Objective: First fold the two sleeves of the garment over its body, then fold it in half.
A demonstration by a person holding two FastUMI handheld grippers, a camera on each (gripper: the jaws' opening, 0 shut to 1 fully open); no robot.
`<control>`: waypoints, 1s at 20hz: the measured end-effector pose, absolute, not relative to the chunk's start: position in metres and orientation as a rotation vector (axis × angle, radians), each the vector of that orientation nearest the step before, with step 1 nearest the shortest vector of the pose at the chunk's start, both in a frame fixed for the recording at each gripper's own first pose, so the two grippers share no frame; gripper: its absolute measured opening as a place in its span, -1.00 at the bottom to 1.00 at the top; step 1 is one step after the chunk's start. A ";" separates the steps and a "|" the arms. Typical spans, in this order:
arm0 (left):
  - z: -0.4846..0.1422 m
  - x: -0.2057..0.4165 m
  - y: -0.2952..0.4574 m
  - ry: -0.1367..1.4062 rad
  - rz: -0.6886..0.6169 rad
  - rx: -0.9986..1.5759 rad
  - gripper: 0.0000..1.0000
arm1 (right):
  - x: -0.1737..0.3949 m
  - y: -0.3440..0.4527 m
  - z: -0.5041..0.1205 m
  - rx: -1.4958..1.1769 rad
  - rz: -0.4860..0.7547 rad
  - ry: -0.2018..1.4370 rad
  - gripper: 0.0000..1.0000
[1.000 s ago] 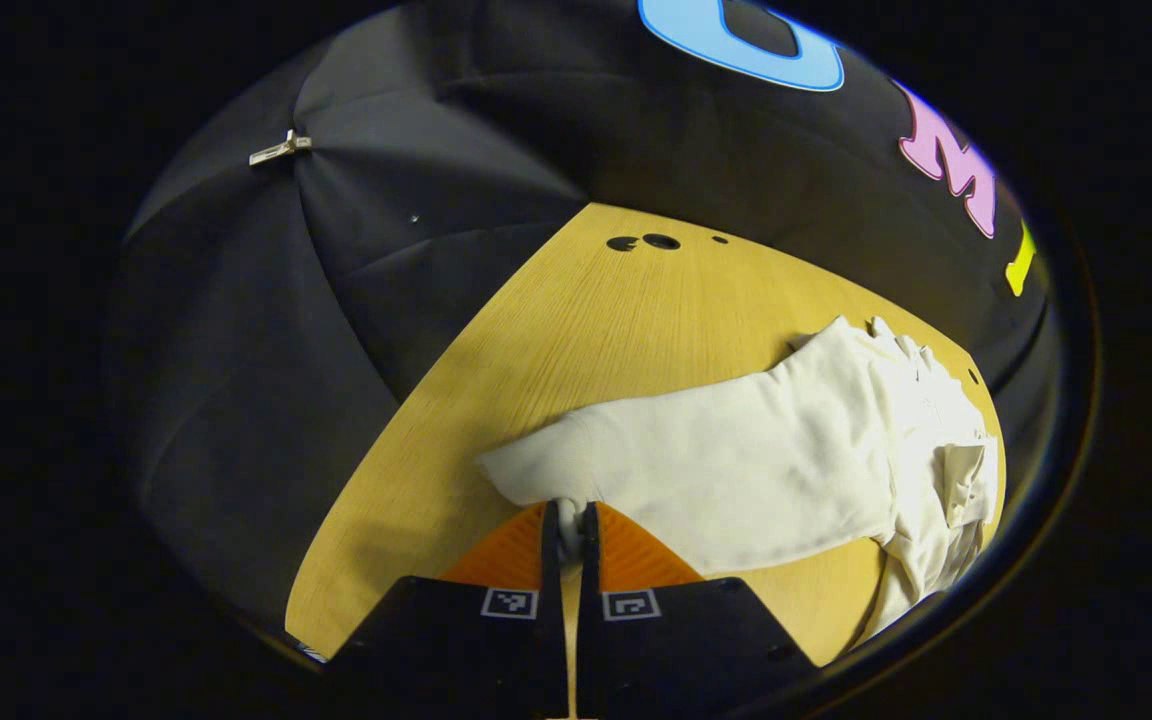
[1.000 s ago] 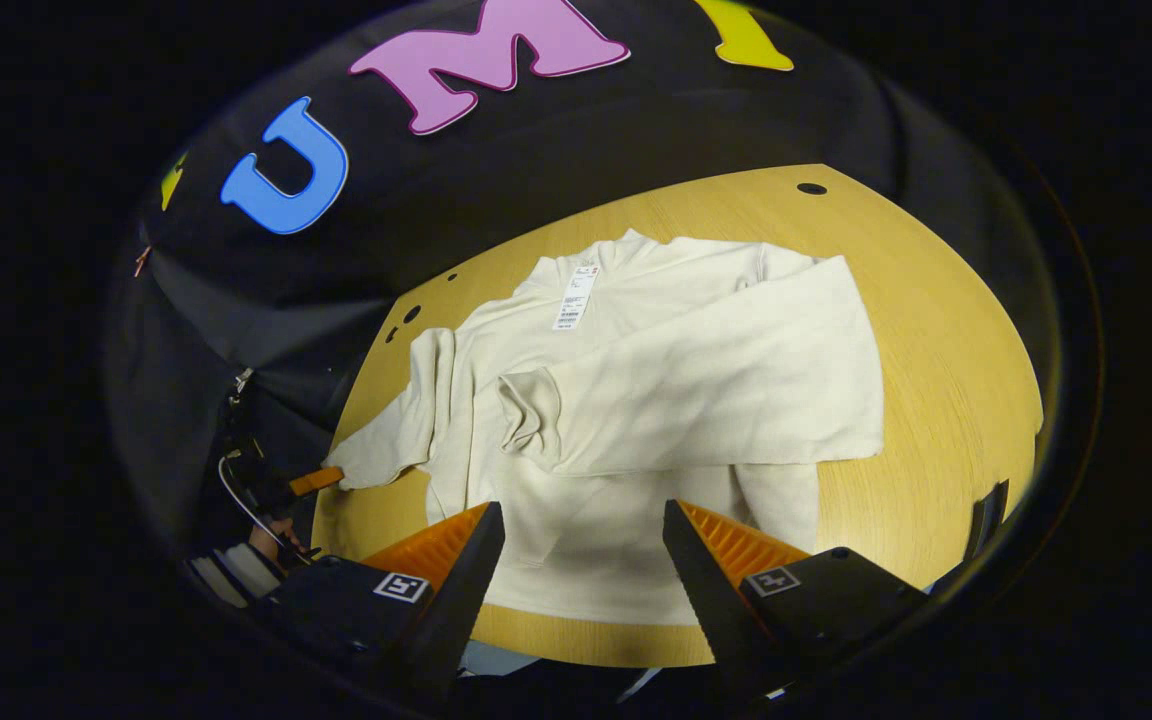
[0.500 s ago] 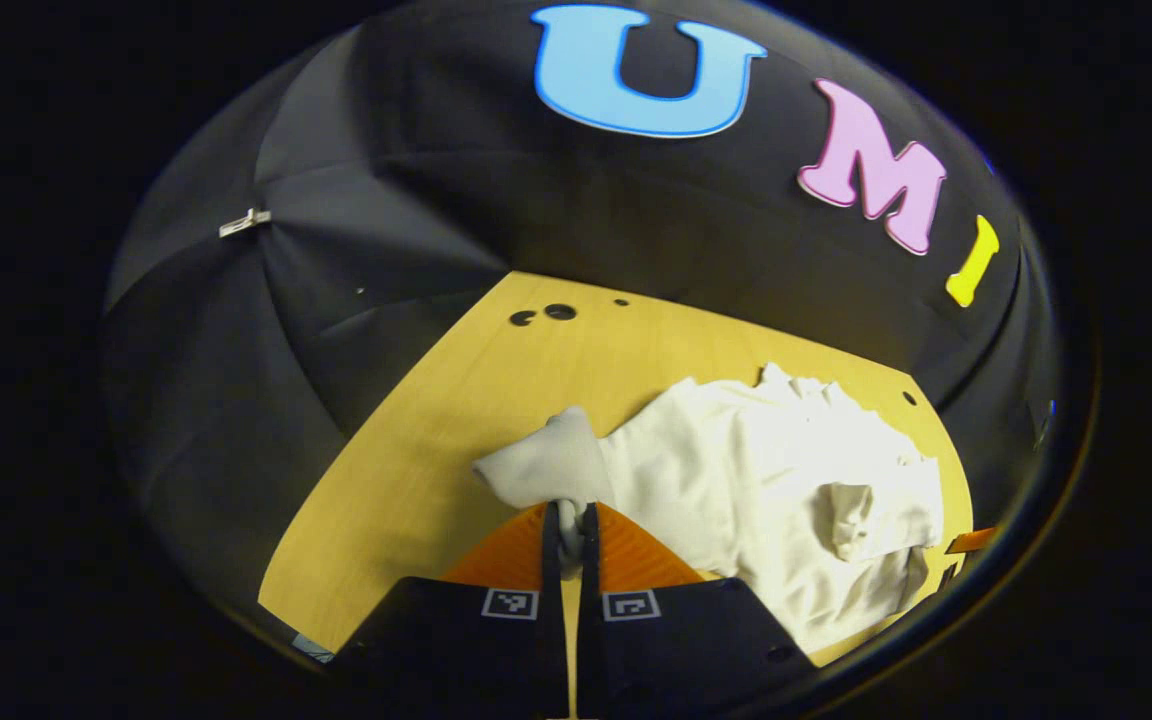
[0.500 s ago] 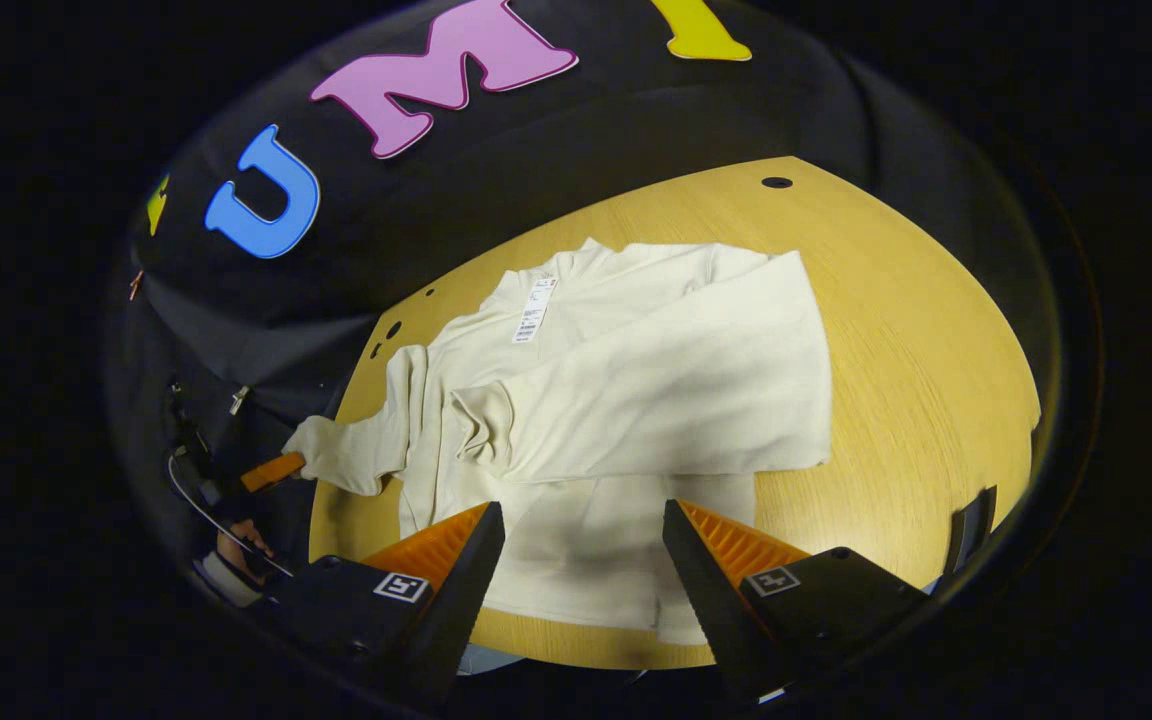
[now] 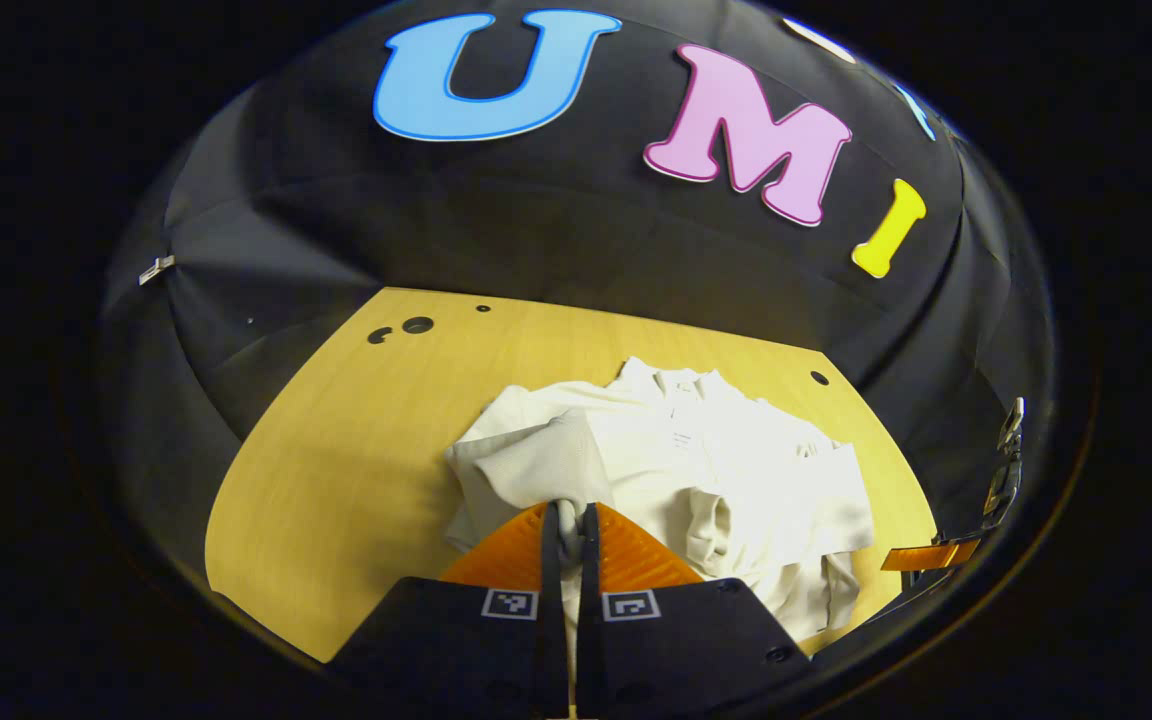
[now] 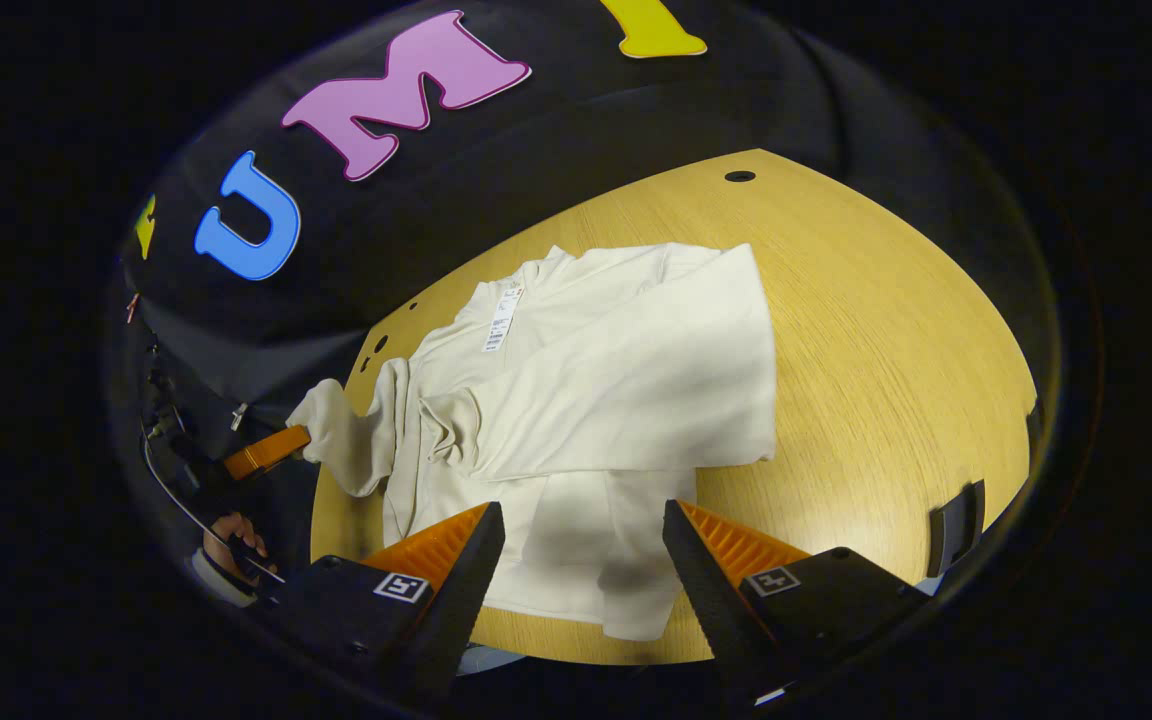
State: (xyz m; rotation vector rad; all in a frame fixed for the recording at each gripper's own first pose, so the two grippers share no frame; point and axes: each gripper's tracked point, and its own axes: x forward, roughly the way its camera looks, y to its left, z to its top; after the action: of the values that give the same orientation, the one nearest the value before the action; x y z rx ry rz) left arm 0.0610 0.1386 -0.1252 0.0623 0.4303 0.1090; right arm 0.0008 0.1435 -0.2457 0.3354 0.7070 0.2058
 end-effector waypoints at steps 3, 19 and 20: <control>-0.136 0.072 0.106 0.445 0.067 0.074 -0.82 | 0.001 0.135 -0.250 0.345 0.204 0.718 0.96; -0.252 0.130 0.013 0.632 -0.023 0.188 -0.82 | -0.002 0.110 -0.274 0.329 0.234 0.801 0.96; -0.259 0.131 0.014 0.646 -0.021 0.192 -0.82 | -0.002 0.110 -0.275 0.331 0.233 0.802 0.96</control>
State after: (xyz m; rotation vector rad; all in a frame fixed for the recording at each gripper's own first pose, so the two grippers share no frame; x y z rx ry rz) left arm 0.1306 0.0142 -0.2586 0.1918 0.6458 -0.0205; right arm -0.0019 0.1095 -0.2747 0.3305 0.8024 0.2332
